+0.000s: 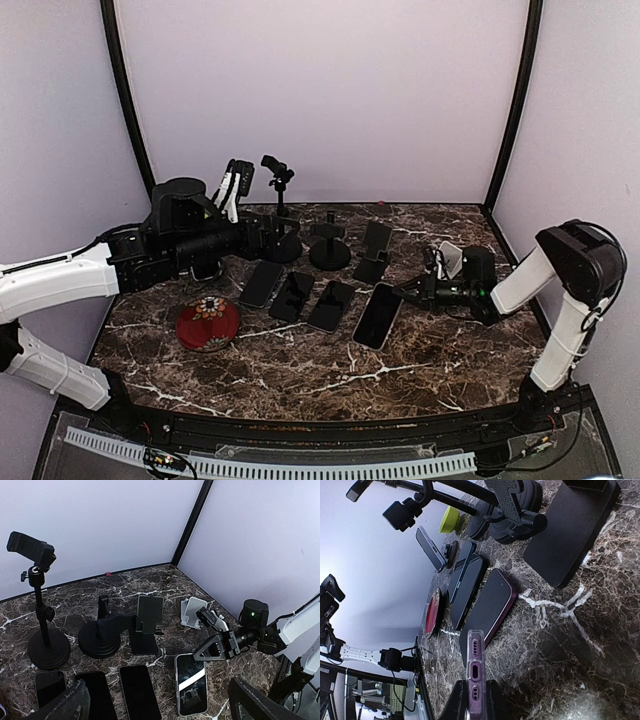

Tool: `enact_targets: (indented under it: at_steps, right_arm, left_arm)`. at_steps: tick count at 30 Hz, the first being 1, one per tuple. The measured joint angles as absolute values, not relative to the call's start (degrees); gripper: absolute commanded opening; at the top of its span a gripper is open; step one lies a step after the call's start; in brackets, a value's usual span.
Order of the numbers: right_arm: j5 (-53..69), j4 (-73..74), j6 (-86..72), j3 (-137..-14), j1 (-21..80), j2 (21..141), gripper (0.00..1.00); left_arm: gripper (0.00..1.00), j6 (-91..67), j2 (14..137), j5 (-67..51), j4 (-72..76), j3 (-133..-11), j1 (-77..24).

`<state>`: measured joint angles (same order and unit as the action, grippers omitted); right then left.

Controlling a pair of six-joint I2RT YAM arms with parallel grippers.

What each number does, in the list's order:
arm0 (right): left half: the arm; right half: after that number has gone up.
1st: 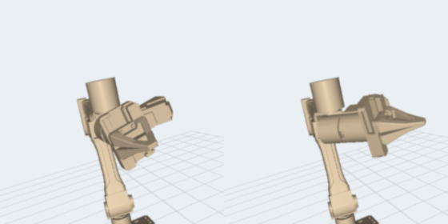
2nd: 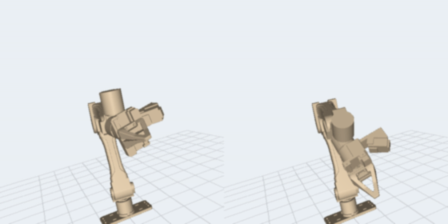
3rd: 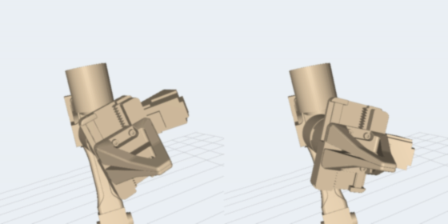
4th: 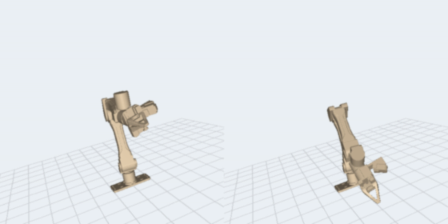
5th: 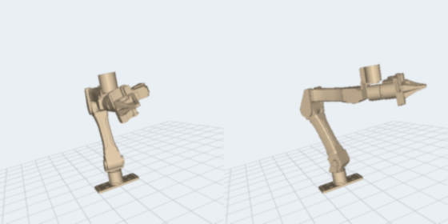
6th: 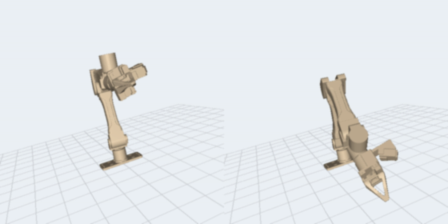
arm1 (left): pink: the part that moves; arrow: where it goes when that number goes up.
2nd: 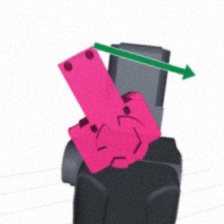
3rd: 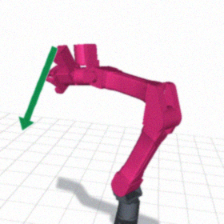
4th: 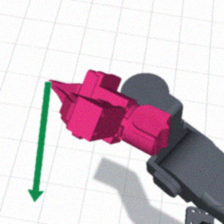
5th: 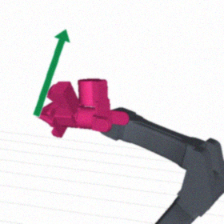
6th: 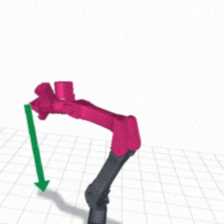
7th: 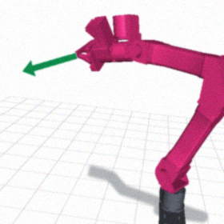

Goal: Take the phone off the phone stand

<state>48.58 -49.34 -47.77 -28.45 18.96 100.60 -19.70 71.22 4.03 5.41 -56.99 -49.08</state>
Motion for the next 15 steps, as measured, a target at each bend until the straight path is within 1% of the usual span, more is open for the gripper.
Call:
enact_targets:
  at_steps: [6, 7, 12, 15]
  right_arm:
    - [49.43, -53.45, -48.84, -31.16, 19.14, 106.19, 0.00]
    - [49.52, -53.91, -48.77, -31.31, 19.14, 106.74, 0.01]
    - [49.54, -53.69, -47.83, -32.58, 19.11, 108.55, 0.15]
    - [49.43, -52.18, -46.02, -33.52, 19.14, 109.08, 0.18]
  left_arm:
    - [0.99, -19.68, 71.16, 4.19, 5.21, -56.77, -49.08]
    - [0.99, -19.68, 71.16, 4.21, 5.13, -56.77, -49.08]
    - [0.99, -19.66, 71.16, 4.38, 5.06, -56.73, -49.08]
    - [0.99, -19.66, 71.16, 4.38, 5.08, -56.73, -49.08]
